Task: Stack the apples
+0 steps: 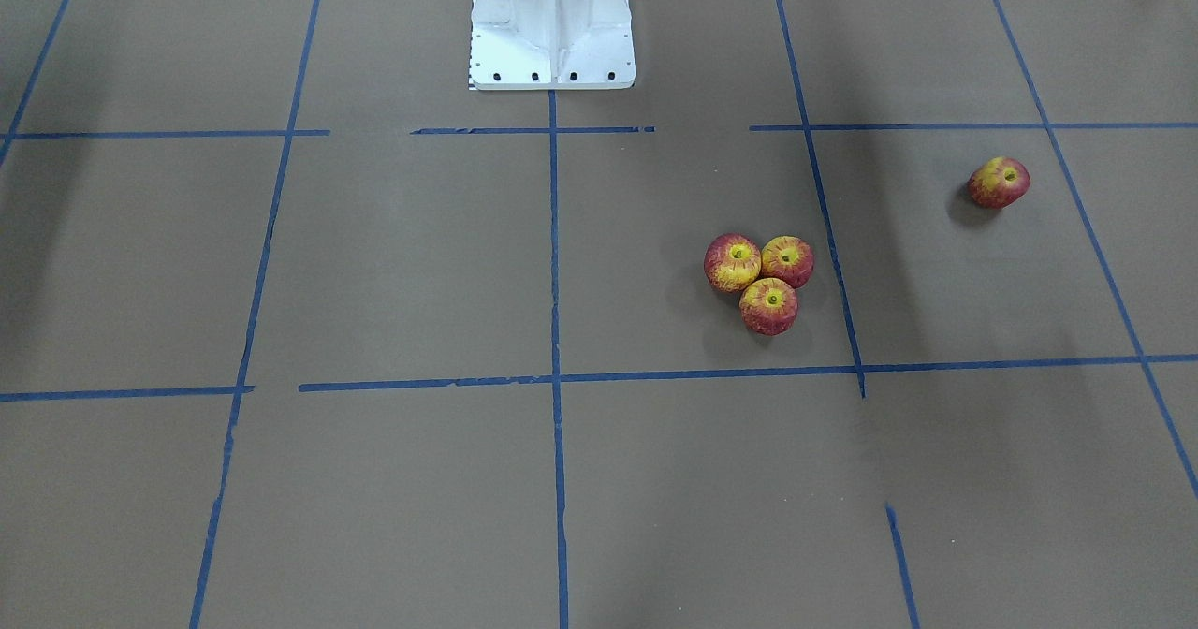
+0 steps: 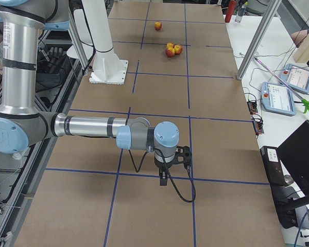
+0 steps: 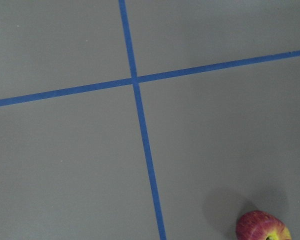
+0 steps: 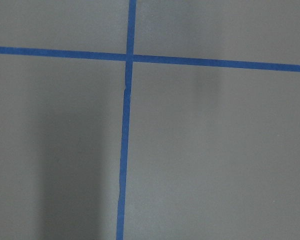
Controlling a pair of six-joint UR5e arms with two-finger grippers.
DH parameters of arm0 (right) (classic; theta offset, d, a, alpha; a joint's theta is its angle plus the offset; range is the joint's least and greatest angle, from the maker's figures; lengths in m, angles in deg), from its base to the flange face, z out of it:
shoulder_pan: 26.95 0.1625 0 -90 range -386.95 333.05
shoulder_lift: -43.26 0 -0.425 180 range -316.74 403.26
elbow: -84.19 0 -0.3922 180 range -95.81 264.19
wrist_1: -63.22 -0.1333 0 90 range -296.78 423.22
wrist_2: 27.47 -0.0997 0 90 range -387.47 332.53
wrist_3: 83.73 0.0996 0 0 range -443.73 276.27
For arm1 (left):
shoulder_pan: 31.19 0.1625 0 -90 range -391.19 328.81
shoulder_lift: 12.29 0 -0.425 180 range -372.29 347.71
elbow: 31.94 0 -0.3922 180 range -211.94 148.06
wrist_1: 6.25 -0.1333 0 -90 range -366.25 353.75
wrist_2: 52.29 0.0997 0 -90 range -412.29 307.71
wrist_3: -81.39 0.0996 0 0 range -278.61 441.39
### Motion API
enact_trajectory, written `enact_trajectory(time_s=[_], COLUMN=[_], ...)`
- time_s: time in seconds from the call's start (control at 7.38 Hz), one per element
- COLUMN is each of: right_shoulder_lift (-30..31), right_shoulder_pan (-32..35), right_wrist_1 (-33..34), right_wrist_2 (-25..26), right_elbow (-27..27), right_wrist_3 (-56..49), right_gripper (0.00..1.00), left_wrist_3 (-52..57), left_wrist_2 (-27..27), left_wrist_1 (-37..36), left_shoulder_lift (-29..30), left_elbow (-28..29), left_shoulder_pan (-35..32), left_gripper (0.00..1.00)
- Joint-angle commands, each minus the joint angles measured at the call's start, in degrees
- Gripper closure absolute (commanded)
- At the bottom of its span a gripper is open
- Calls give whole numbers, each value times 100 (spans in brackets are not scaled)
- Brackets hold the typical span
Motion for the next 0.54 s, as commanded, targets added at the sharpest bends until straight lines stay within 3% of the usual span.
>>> enact_trajectory(time_s=[0.0, 0.27, 0.41], right_shoulder_lift=[0, 0, 0], right_shoulder_pan=[0, 0, 0], right_wrist_1=[0, 0, 0], right_wrist_2=[0, -9, 0], right_elbow=[0, 0, 0], right_wrist_3=[0, 0, 0], right_gripper=[0, 0, 0], left_wrist_3=[-2287, -4723, -4759], left_wrist_2=[38, 1420, 1453], left_wrist_1=[1611, 2496, 3012], left_shoulder_lift=[-145, -267, -695], left_elbow=[25, -412, -493], left_shoulder_pan=[1145, 2759, 2837], left_gripper=[0, 0, 0])
